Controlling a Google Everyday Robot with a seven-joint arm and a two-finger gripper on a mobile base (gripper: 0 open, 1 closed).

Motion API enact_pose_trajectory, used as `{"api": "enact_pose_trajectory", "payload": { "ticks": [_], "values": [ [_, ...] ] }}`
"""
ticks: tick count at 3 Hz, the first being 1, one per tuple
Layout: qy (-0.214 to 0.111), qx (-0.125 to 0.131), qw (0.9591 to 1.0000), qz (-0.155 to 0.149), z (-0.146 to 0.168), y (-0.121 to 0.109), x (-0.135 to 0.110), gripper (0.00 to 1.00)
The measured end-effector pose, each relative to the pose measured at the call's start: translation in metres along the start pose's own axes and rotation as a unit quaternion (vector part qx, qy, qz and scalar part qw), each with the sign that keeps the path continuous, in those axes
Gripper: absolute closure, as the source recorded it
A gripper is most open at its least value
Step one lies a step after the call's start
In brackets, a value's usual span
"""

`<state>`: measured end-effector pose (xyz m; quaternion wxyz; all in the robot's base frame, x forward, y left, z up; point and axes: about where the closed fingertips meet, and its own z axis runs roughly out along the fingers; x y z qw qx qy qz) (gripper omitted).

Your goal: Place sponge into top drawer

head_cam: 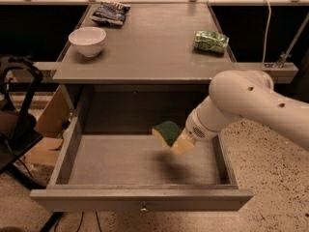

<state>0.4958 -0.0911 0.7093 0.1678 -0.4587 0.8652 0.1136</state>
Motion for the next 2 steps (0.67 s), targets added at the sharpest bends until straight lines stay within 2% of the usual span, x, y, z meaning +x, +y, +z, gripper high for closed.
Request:
{"api": "enact_pose_trajectory", "payload": {
  "ticks": [1,2],
  "values": [
    [0.011,-0.008,0.9992,0.039,0.0492,-0.0058,0.0156,0.97],
    [0.011,-0.008,0.9991,0.039,0.0489,-0.0057,0.0155,0.73]
  ]
}}
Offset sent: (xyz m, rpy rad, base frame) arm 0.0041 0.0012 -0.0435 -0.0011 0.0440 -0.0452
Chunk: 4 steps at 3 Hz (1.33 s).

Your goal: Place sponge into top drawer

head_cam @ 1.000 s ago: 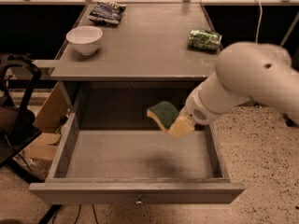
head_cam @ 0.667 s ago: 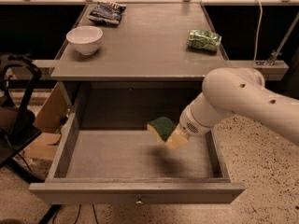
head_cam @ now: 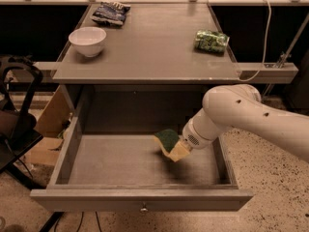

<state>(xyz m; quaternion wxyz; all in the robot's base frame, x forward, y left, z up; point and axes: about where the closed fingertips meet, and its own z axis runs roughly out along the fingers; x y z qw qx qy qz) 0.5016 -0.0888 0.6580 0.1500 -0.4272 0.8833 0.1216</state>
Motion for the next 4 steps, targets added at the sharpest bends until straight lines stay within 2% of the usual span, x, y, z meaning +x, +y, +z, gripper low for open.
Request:
{"api": "enact_pose_trajectory", "payload": {
  "ticks": [1,3,4],
  "values": [
    [0.000,0.000,1.0000,0.000,0.0000,0.0000,0.0000,0.51],
    [0.000,0.000,1.0000,0.000,0.0000,0.0001,0.0000,0.00],
    [0.000,0.000,1.0000,0.000,0.0000,0.0001,0.0000,0.00]
  ]
}}
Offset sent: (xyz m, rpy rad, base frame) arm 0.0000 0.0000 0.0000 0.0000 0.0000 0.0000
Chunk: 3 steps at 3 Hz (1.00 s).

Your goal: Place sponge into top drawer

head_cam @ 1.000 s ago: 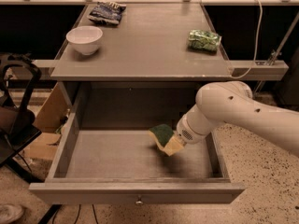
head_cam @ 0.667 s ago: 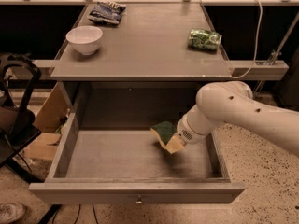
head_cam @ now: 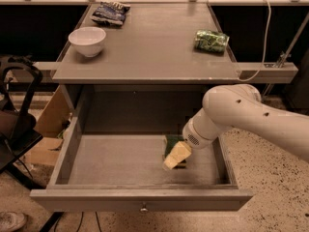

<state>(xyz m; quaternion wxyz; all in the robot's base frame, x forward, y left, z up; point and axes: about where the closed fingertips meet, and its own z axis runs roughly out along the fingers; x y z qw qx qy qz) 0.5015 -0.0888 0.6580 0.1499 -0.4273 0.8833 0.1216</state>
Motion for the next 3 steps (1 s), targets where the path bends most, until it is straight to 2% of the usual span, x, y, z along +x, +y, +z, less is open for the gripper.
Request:
{"api": "enact_pose_trajectory", "payload": {
  "ticks": [1,2,3],
  "values": [
    [-0.015,0.003,0.9996,-0.024,-0.030,0.005,-0.002,0.00],
    [-0.038,0.008,0.9965,-0.073,-0.089,0.017,-0.010,0.00],
    [-0.078,0.023,0.9904,-0.112,-0.141,0.016,-0.009,0.00]
  ]
}}
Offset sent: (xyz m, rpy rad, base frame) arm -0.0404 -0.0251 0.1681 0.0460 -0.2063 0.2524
